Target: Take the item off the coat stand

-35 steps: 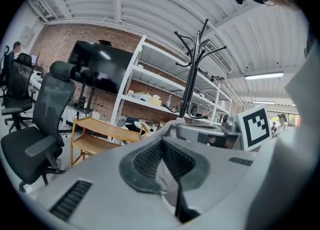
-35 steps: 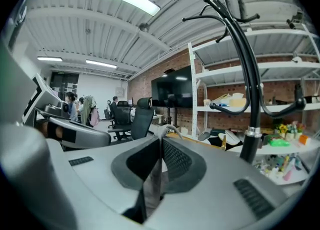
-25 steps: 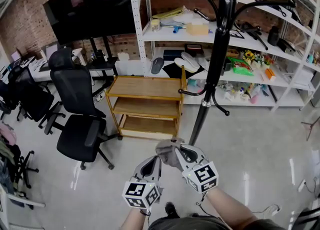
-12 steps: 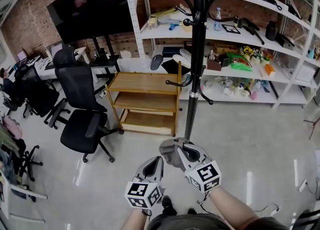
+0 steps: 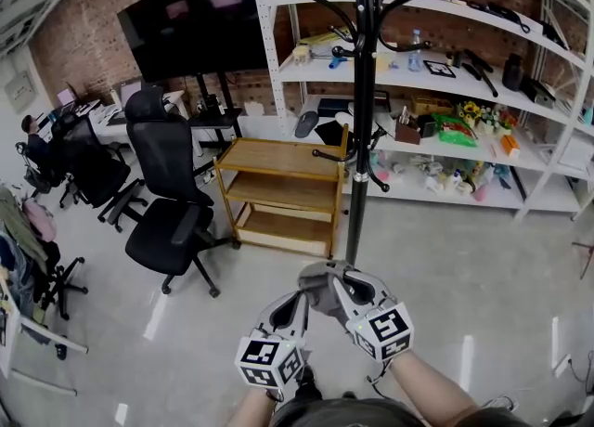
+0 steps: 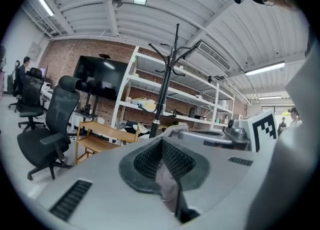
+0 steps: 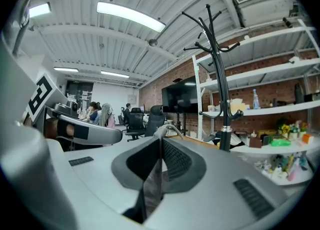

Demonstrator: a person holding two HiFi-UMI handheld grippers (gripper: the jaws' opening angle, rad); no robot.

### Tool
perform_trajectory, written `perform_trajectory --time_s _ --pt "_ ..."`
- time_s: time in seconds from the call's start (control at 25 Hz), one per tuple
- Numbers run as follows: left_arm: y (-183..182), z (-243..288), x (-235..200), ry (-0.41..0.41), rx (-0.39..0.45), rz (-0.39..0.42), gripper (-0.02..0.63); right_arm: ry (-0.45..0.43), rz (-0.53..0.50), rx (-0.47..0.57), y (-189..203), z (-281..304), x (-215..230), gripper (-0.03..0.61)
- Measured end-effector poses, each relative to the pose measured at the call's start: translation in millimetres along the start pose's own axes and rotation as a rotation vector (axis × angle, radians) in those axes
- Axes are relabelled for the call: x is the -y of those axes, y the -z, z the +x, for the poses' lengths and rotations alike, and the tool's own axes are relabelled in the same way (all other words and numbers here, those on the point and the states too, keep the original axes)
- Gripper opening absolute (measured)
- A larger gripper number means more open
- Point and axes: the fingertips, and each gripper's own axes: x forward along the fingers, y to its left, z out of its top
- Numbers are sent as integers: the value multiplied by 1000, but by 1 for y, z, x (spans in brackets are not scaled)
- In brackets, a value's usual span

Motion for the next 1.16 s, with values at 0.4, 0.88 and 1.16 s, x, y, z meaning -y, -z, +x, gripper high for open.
perform_trajectory --time_s 0.4,0.88,1.16 --pt "8 -22 33 -30 12 -1 8 -22 -5 -10 6 -41 -6 28" --pt "23 -35 55 -56 9 -9 8 -69 -5 -20 19 -65 -14 28" --pt "25 -34 64 -58 -2 -14 8 -71 2 -36 22 -74 -10 28"
